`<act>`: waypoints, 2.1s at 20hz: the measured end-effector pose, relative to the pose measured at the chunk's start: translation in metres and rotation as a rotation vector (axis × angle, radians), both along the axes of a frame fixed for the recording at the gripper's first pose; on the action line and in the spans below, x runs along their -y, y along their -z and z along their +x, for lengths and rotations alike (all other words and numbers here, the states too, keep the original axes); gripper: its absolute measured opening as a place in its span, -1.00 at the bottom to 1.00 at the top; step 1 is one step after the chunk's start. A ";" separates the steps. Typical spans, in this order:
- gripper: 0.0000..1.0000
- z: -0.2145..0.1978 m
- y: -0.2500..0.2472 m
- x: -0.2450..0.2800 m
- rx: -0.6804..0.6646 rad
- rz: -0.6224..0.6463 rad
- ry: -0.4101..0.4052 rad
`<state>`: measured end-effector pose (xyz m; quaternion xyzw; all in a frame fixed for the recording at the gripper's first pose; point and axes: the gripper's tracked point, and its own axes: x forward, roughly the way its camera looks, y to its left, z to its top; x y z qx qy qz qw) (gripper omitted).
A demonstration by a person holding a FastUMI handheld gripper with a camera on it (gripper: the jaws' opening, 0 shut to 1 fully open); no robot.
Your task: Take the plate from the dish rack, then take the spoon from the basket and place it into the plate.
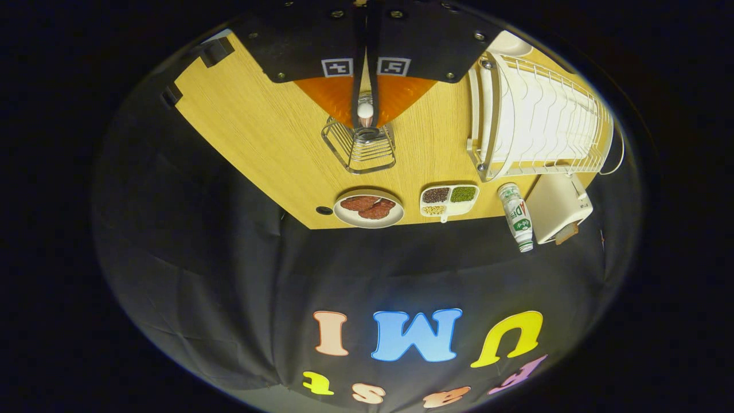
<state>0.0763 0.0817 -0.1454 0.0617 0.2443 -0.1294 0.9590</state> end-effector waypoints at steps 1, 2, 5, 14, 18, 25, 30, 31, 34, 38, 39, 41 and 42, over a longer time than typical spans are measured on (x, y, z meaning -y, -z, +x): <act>-0.98 -0.001 -0.002 -0.001 0.000 -0.005 -0.002; -0.98 -0.003 -0.005 -0.002 0.002 -0.008 -0.007; -0.98 -0.010 -0.014 -0.001 0.014 -0.019 -0.005; -0.98 -0.049 -0.053 -0.001 0.076 -0.061 -0.006; -0.99 -0.071 -0.076 -0.013 0.115 -0.079 -0.033; -0.99 -0.120 -0.106 -0.056 0.166 -0.086 -0.129; -0.99 -0.159 -0.116 -0.095 0.183 -0.073 -0.229; -0.99 -0.167 -0.115 -0.103 0.183 -0.067 -0.254; -0.99 -0.191 -0.110 -0.126 0.180 -0.055 -0.331; -0.98 -0.222 -0.098 -0.151 0.157 -0.057 -0.423; -0.99 -0.227 -0.094 -0.155 0.150 -0.057 -0.440; -0.99 -0.236 -0.085 -0.164 0.132 -0.052 -0.466; -0.98 -0.239 -0.080 -0.167 0.122 -0.048 -0.476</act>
